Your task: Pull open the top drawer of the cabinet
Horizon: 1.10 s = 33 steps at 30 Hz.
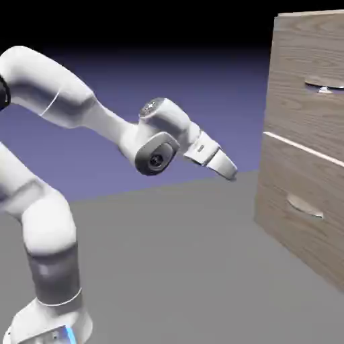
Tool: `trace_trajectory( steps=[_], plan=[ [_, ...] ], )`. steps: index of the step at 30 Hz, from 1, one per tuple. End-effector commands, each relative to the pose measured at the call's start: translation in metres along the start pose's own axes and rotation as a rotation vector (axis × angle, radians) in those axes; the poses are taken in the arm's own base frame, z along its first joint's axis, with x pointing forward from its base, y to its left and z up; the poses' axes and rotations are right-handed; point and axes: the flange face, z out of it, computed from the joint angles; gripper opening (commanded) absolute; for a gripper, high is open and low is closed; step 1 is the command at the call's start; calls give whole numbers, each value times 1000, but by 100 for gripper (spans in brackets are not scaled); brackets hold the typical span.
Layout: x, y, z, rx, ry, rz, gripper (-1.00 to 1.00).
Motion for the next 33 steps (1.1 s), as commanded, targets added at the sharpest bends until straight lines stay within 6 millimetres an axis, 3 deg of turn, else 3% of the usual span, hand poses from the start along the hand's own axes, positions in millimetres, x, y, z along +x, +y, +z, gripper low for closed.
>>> trace_trajectory(
  steps=[1,19,33],
  plan=[
    [6,-6,1,12,16,-42,0],
    [106,-103,27,120,370,-776,0],
    [165,-153,56,27,706,-1261,0]
  ],
)
